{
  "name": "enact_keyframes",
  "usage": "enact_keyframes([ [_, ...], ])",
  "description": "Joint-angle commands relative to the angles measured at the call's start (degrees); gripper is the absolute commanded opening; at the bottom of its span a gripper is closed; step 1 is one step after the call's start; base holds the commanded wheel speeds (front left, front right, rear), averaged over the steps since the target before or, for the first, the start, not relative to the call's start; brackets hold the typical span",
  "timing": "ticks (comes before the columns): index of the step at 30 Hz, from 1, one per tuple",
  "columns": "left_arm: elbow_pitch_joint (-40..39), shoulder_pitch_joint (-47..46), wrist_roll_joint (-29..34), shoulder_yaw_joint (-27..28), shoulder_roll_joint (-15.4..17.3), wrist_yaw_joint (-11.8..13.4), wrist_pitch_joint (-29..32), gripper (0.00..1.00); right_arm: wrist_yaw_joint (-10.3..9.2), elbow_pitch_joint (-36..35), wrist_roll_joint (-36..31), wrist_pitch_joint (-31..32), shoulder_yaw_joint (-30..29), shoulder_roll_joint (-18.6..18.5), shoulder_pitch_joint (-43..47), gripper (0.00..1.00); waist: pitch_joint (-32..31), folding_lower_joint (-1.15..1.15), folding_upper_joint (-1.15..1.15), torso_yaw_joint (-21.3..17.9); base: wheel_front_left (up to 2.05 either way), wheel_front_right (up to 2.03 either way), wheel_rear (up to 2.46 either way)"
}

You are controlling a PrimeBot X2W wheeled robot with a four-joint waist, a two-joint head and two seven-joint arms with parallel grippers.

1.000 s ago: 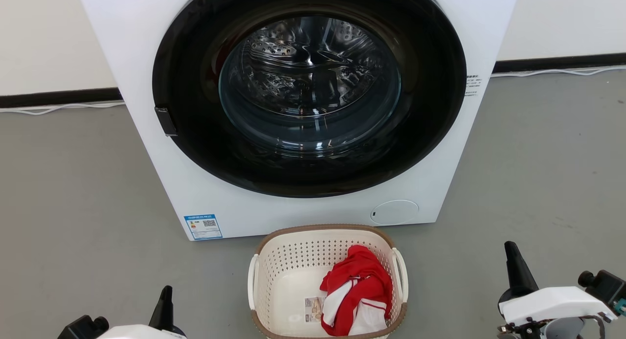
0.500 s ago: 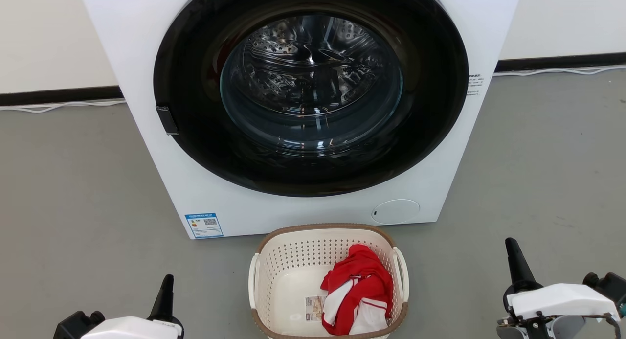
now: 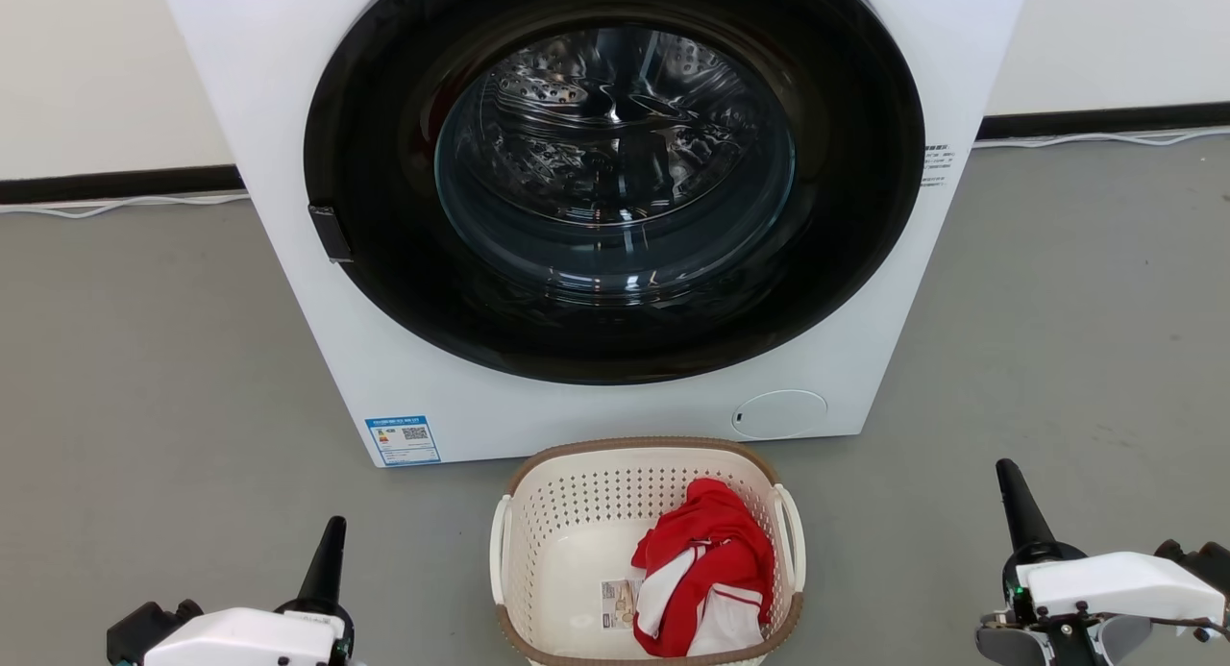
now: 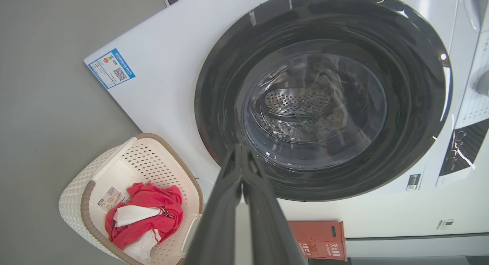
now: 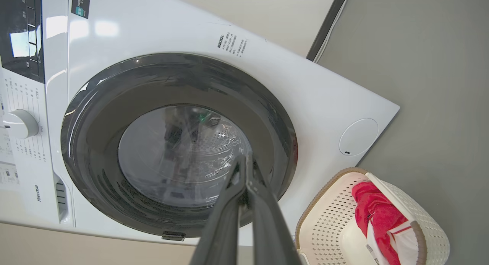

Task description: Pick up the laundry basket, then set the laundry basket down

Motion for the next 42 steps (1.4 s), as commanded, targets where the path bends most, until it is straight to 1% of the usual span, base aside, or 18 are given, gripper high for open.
enact_keyframes([
  [1, -1.97, -3.09, -1.72, 1.50, 0.46, -0.69, 0.56, 0.00, 0.31, -1.96, 1.98, 0.76, 0.63, -0.21, -1.51, 0.00, 0.02, 0.00, 0.00, 0.02, 0.00, 0.00, 0.00],
  [33, -4.61, -4.71, -19.66, 3.08, 0.14, -3.41, 5.65, 0.00, 0.41, -5.47, 23.06, 5.89, -1.07, 1.01, -1.40, 0.00, 0.44, 0.00, 0.00, 0.45, 0.00, 0.00, 0.00],
  [42, -4.63, -4.72, -19.77, 3.08, 0.14, -3.43, 5.68, 0.00, 0.41, -5.49, 23.19, 5.92, -1.08, 1.02, -1.40, 0.00, 0.44, 0.00, 0.00, 0.46, 0.00, 0.00, 0.00],
])
